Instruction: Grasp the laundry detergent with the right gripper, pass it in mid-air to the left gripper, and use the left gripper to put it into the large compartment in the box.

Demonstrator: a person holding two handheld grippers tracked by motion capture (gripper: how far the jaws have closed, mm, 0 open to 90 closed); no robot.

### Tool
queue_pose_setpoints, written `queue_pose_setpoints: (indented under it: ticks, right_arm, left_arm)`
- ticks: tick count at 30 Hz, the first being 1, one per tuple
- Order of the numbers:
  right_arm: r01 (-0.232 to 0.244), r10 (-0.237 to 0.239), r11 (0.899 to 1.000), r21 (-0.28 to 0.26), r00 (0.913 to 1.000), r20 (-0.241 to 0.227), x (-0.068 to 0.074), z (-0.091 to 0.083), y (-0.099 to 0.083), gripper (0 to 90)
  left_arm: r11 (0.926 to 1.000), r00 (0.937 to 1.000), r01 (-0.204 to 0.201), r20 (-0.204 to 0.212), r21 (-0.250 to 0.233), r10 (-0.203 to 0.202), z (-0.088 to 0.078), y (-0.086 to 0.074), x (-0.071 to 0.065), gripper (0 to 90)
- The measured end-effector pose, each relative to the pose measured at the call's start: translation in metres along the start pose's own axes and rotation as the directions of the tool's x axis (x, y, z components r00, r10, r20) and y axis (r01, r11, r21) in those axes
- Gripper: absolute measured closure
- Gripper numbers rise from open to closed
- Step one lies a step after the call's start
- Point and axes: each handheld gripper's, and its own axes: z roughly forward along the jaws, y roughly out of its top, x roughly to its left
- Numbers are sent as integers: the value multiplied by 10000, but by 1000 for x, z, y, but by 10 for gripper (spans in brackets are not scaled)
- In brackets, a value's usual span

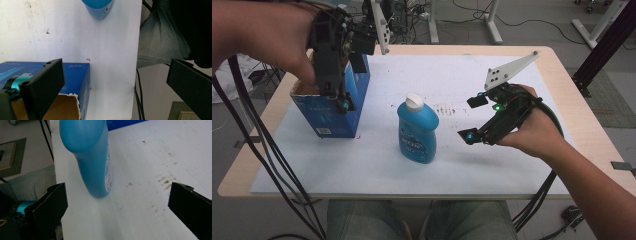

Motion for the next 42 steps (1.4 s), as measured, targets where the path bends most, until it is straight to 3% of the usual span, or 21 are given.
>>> queue_pose_setpoints:
  ticks: [15, 27, 35, 42]
  right_arm:
    - [-106, 92, 9988, -471, 9995, -298, 12, 28, -2, 16]
    - [91, -114, 9993, -355, 9978, -651, 19, 53, 9, 15]
    - [-382, 325, 9975, -594, 9950, -943, 21, 69, 8, 16]
    - [-456, 391, 9966, -680, 9949, -934, 24, 84, 7, 16]
  left_arm:
    - [10000, 10000, -51, -20, 20, 51, 2, -1, -3, 17]
    - [10000, 10000, -2, -66, 14, 2, 0, -5, -3, 17]
    - [10000, 10000, 21, -61, 10, -21, 0, -8, -3, 17]
    - [10000, 9999, 50, -116, -45, -51, -2, -12, -4, 17]
